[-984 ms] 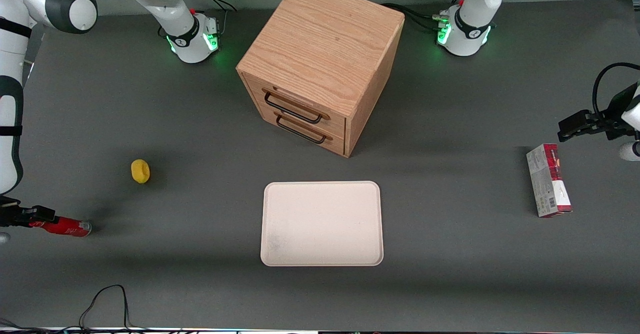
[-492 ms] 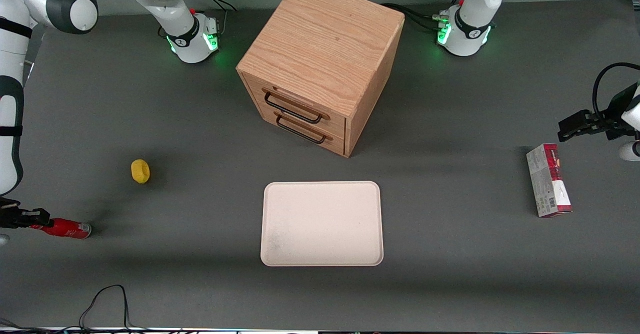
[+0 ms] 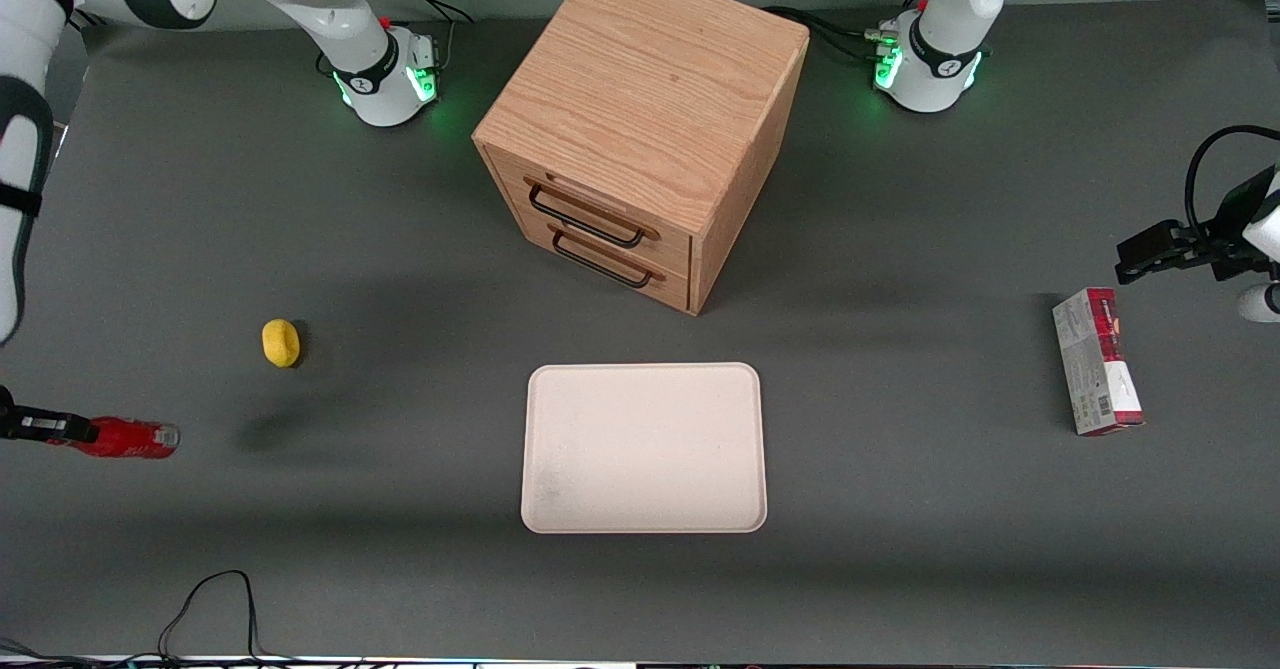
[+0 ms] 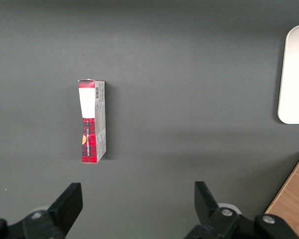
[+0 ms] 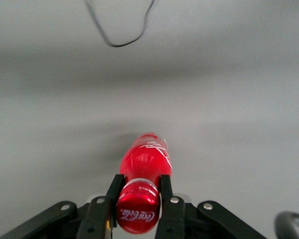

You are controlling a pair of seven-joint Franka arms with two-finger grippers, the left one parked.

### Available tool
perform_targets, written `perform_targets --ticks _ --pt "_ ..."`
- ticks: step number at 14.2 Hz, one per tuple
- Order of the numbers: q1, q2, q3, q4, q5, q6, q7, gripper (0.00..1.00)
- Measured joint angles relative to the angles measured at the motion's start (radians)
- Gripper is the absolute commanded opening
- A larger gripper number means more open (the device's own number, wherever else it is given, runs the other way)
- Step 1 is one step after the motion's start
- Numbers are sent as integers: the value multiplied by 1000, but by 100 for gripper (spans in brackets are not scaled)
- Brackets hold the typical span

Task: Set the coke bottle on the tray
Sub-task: 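Lift the bottle and carry it toward the cream tray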

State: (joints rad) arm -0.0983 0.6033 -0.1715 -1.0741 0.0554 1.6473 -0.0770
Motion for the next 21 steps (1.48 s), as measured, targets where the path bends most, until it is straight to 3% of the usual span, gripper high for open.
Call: perform_targets --ticks 3,6,9,13,16,21 --pt "63 -81 89 71 -16 -183 251 0" --pt "73 -121 334 71 -174 -261 513 0" --pt "92 -118 499 67 -222 -251 674 0" --pt "90 -104 607 26 -251 -60 680 0" --pt "98 -63 636 -49 -272 105 688 0" --pt "184 84 641 -70 -400 342 710 0"
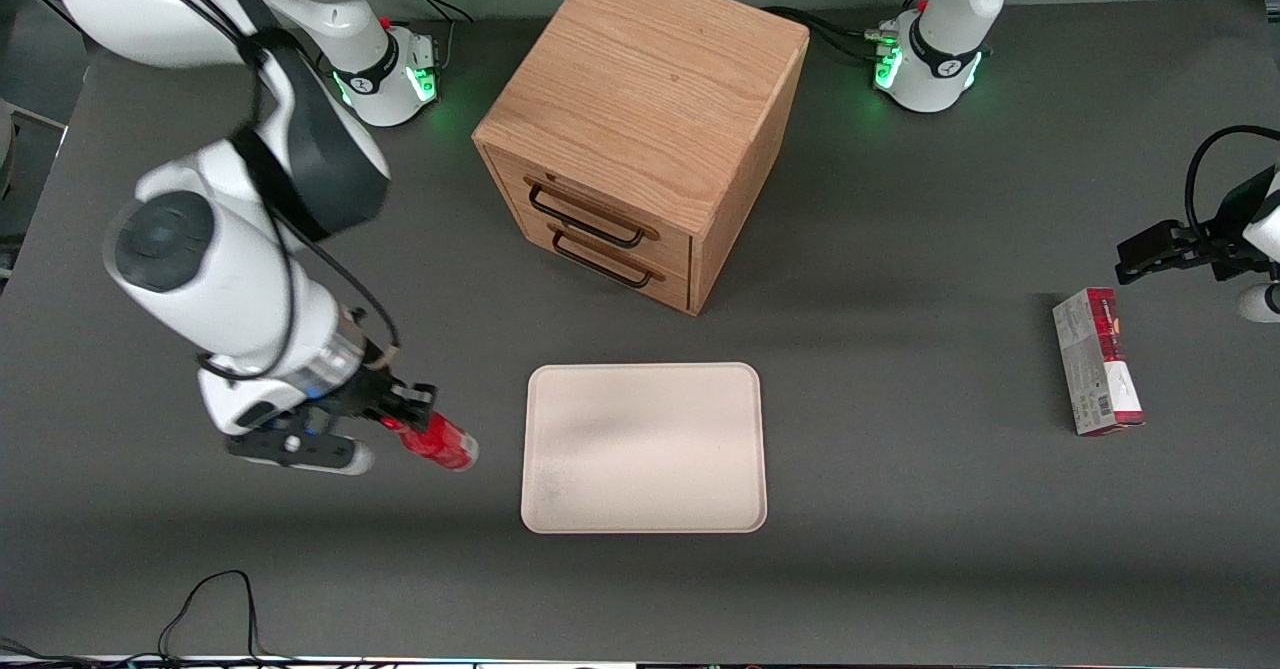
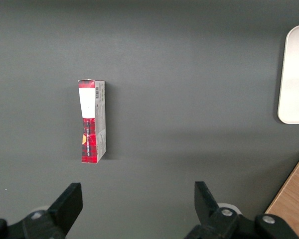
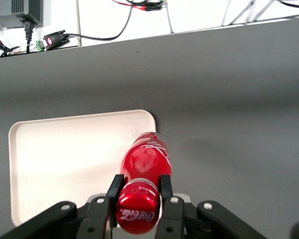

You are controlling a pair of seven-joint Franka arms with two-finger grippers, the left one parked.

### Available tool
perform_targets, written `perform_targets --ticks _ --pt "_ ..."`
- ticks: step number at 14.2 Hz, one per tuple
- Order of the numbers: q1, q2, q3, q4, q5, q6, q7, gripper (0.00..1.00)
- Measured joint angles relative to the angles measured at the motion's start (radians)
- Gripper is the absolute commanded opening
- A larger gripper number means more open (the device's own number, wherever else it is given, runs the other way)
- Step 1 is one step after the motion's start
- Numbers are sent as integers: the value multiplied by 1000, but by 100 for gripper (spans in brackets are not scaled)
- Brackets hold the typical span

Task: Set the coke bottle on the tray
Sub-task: 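Lift the bottle and carry it toward the cream tray, then lower the bottle onto the tray's edge and open the right gripper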

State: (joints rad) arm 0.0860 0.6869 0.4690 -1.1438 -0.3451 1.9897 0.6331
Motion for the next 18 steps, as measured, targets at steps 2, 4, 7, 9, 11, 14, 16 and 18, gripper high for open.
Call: perform_targets --ticks 2,4,7,9,11,14,16,18 --pt "29 63 -1 2 -73 80 51 0" --pt "43 124 -2 19 -96 154 60 0" --pt "44 181 -4 61 -101 175 48 0" --pt "44 207 -4 66 -101 184 27 0" --pt "45 230 -4 66 -101 188 6 0" --pt "51 252 -3 64 -101 188 -5 0" --pt "57 254 -3 65 -106 189 -6 96" --pt "57 254 -3 65 -106 190 -6 100"
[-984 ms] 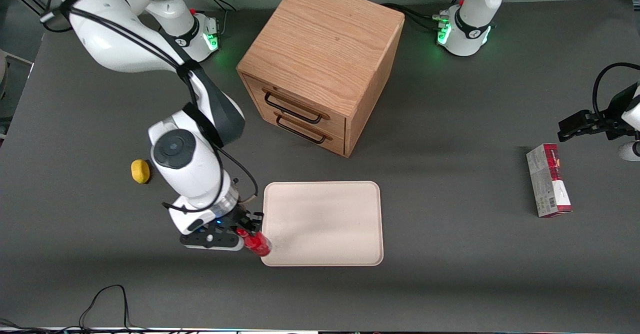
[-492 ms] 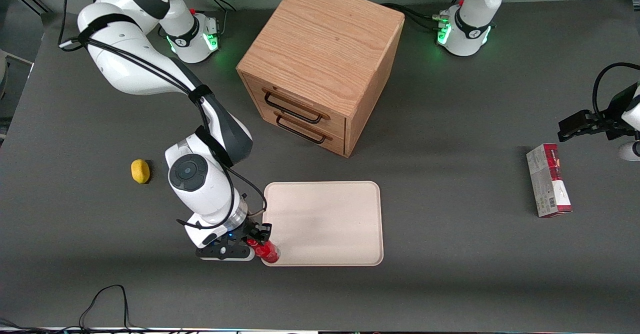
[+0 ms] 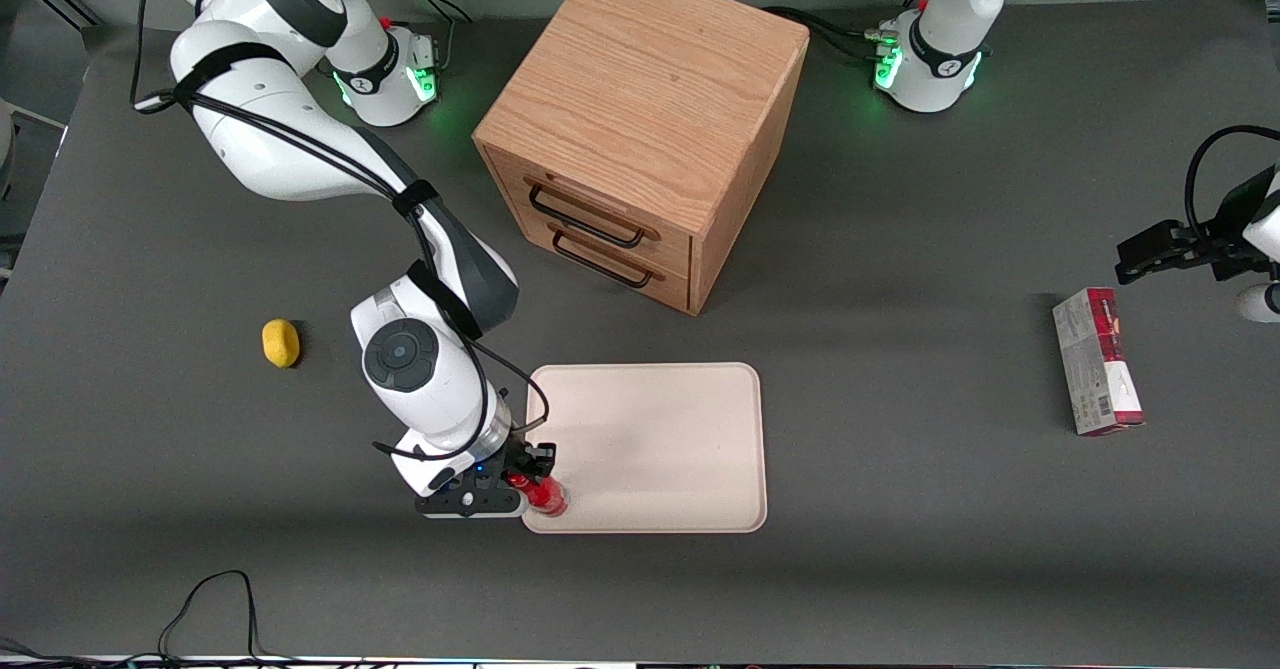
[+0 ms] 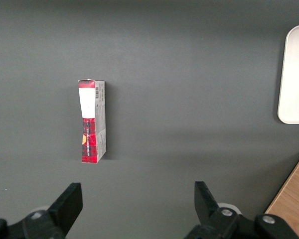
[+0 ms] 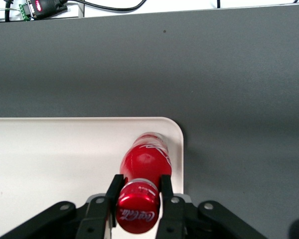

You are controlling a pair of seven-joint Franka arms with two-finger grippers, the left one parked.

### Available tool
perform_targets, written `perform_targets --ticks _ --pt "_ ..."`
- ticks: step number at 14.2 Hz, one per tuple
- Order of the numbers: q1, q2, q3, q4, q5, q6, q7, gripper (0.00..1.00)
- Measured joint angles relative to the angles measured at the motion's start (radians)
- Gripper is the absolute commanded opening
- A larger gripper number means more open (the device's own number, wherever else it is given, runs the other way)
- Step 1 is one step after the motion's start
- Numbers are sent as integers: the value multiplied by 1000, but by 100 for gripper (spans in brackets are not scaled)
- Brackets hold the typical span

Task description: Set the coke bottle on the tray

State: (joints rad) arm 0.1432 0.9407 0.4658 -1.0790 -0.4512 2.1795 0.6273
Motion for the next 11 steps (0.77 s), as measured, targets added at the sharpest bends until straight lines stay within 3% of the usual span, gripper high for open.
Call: perform_targets --ticks 7,11 --pt "-4 -22 -14 12 0 -1 0 100" --pt "-14 -84 -23 15 12 -100 -15 100"
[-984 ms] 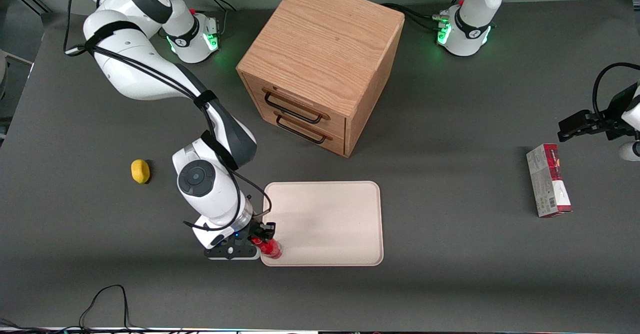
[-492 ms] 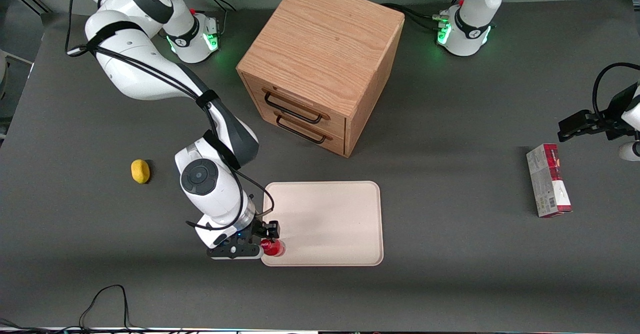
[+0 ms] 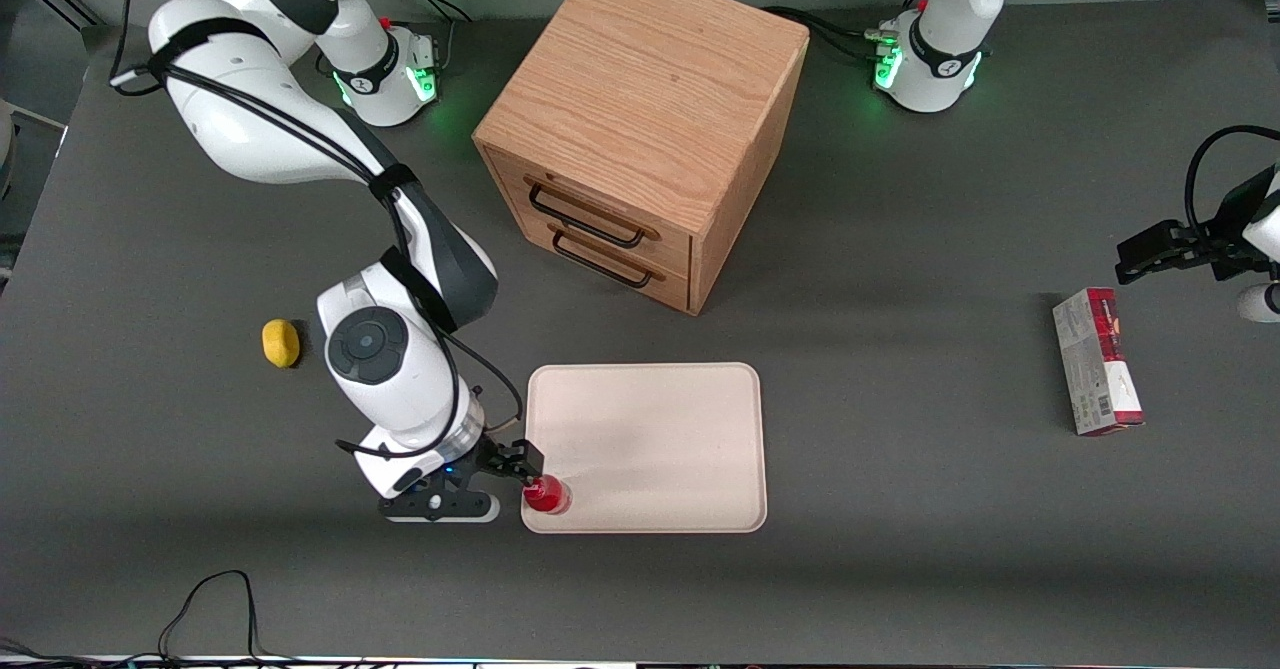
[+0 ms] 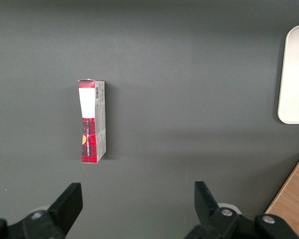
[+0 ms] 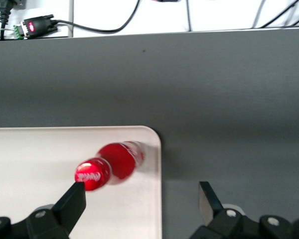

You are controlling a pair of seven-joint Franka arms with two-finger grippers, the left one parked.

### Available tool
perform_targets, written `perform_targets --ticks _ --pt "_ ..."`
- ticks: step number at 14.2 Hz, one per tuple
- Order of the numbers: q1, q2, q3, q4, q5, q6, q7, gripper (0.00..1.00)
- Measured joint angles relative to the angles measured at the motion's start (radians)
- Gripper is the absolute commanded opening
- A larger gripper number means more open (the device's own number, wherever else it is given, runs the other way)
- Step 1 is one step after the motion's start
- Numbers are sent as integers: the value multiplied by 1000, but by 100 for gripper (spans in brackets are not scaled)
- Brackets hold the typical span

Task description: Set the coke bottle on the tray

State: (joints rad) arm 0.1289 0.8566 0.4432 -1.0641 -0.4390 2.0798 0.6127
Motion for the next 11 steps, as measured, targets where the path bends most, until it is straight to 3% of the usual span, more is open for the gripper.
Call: perform_targets --ticks 1,4,6,11 --pt "-4 -32 -23 -7 48 -11 -12 100" --pt "-15 -199 -183 -98 290 -46 -181 100" --pt "-36 -342 -248 -223 330 -112 -255 100" --pt "-36 -650 -359 -511 344 -222 -321 100"
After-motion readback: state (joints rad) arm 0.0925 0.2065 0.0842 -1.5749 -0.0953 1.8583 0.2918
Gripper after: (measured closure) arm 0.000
